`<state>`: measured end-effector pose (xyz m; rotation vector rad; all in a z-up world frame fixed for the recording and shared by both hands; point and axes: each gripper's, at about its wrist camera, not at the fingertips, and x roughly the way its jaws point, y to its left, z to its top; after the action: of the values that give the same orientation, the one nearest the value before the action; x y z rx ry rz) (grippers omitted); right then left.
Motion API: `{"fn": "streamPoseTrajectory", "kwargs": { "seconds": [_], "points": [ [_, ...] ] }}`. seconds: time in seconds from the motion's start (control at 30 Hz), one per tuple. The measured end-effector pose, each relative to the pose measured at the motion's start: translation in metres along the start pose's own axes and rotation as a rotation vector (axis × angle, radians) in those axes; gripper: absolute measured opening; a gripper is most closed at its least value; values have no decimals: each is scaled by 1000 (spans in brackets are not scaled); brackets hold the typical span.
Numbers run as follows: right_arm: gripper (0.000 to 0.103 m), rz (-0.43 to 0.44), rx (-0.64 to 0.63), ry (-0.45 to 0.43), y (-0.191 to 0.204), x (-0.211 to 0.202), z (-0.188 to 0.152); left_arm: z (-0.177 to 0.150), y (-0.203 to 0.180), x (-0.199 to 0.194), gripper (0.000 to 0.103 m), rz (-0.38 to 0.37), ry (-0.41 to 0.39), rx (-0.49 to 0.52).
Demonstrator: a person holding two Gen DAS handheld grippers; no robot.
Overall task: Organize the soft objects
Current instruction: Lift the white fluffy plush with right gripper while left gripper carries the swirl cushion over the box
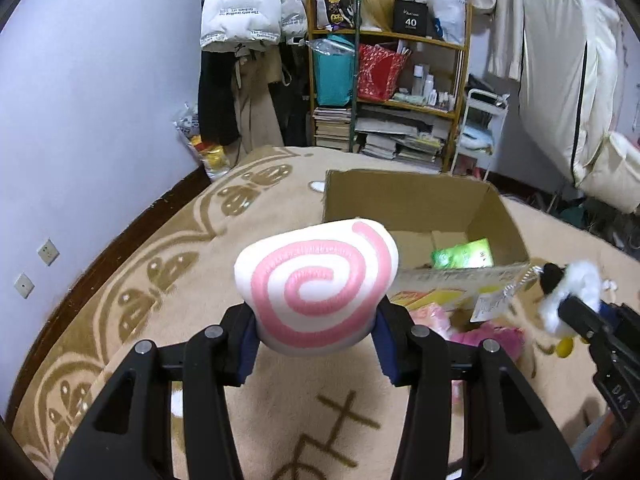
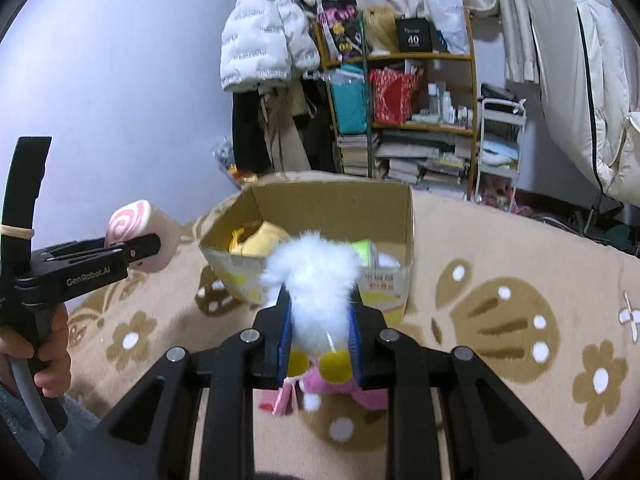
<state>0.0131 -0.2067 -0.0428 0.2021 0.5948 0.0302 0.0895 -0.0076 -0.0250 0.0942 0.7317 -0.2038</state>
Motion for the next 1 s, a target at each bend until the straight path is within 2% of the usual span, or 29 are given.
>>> {"fn": "streamPoseTrajectory", "kwargs": {
  "seconds": [0.13,0.37,0.7,1.0],
  "points": [
    [25,0,5,-60,1,-1,5,7,-1,-4,47,0,-30,1],
    [25,0,-5,-104,1,11,20,21,-5,-4,47,-2,-99,11],
    [25,-3,-53,-154,-6,33,48,50,-12,10,48,7,-195,40],
    [25,22,-98,-159,-8,56,61,55,-27,17,49,13,-287,91]
  ]
}}
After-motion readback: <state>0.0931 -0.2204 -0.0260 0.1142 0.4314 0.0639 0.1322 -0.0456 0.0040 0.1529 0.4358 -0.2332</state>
